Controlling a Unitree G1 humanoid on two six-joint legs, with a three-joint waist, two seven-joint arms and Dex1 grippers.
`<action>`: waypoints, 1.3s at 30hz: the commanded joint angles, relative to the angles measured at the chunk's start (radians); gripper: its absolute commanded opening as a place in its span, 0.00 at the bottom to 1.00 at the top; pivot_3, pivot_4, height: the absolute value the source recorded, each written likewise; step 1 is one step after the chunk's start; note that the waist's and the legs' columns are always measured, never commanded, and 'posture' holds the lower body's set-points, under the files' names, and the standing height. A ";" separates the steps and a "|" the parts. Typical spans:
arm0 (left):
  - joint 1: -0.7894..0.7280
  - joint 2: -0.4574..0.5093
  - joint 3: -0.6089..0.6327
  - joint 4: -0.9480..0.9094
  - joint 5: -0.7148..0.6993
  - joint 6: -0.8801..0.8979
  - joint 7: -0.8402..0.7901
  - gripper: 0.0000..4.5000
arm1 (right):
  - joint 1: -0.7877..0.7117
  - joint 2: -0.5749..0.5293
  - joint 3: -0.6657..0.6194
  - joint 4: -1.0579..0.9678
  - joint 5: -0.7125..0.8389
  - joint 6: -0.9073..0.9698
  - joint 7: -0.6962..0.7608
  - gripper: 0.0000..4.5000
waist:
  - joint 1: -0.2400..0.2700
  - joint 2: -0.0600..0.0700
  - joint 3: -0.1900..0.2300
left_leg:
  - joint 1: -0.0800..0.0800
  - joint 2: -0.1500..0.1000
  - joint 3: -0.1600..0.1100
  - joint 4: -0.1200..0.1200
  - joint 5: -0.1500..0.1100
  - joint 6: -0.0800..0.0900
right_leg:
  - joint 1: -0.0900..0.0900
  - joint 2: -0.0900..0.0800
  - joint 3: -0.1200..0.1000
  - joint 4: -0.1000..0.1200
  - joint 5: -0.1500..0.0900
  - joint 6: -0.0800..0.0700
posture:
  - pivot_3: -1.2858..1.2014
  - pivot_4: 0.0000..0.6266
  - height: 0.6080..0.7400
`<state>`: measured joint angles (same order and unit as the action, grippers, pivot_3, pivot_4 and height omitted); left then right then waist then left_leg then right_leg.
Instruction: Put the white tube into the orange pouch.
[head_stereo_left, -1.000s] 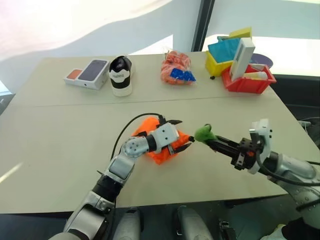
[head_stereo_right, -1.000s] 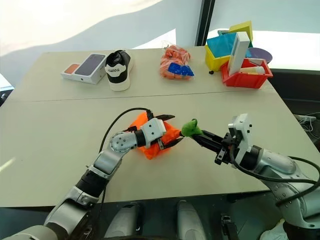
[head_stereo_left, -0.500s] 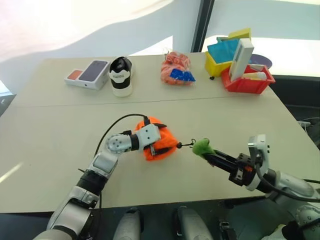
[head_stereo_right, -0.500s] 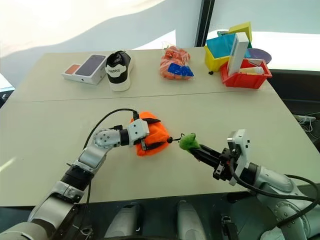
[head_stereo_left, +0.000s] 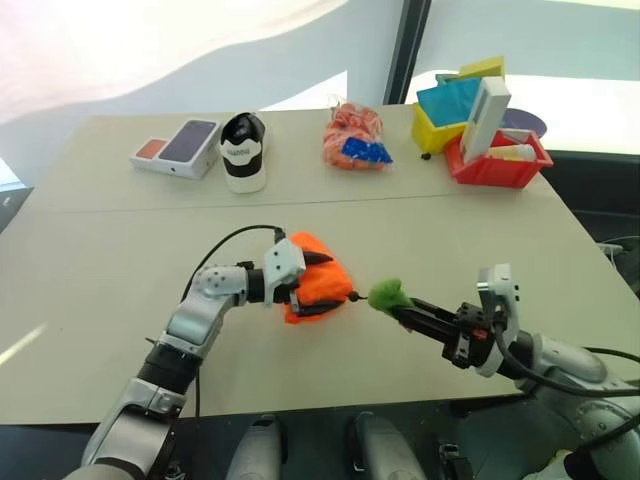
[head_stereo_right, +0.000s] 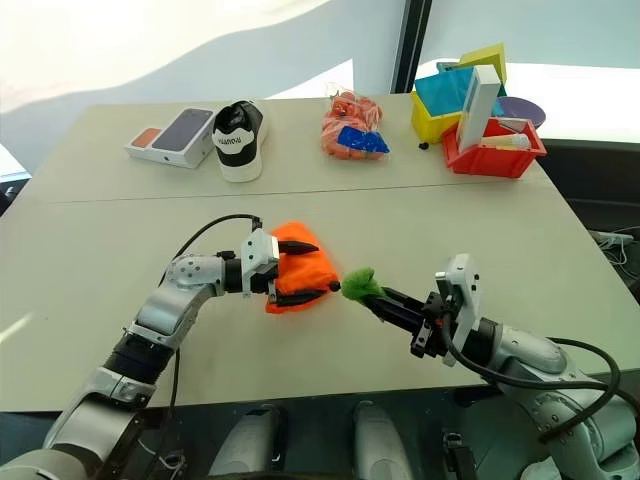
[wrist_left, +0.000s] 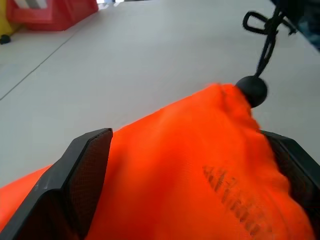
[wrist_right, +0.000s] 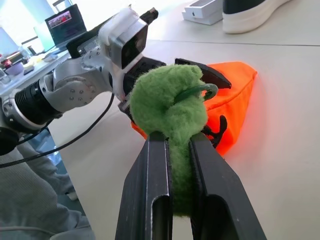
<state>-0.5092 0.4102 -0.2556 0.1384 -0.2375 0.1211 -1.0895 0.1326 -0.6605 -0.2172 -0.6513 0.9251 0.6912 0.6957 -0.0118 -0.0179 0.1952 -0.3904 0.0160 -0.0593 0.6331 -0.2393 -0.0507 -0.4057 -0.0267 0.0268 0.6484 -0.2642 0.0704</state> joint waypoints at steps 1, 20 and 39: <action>-0.060 0.026 0.003 -0.058 -0.052 0.065 -0.083 0.99 | -0.018 -0.010 0.001 -0.019 -0.006 -0.020 0.008 0.00 | -0.001 0.000 0.000 | 0.000 0.000 0.000 0.000 0.000 0.000 | 0.000 0.000 0.000 0.000 0.000 0.000 | 0.52 0.24 1.00; -0.265 -0.021 -0.070 0.080 -0.052 0.185 -0.307 0.99 | -0.083 -0.117 0.051 -0.084 -0.066 -0.034 0.076 0.00 | 0.000 -0.001 0.000 | -0.001 0.000 0.000 0.000 0.000 0.000 | -0.001 0.000 0.000 -0.001 -0.001 0.000 | 0.52 0.24 1.00; -0.304 -0.101 -0.076 0.296 0.113 -0.272 -0.238 0.99 | -0.194 -0.033 0.017 -0.021 0.047 -0.025 0.037 0.00 | 0.000 -0.001 0.001 | -0.002 0.000 0.000 -0.001 0.000 0.000 | -0.002 0.000 0.000 -0.001 0.003 0.001 | 0.52 0.24 1.00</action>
<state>-0.8253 0.3121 -0.3602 0.4579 -0.1367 -0.0970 -1.3655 -0.0597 -0.7046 -0.1697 -0.6622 0.9133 0.6635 0.7470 -0.0114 -0.0192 0.1960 -0.3925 0.0159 -0.0596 0.6322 -0.2394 -0.0506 -0.4076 -0.0270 0.0266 0.6477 -0.2610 0.0723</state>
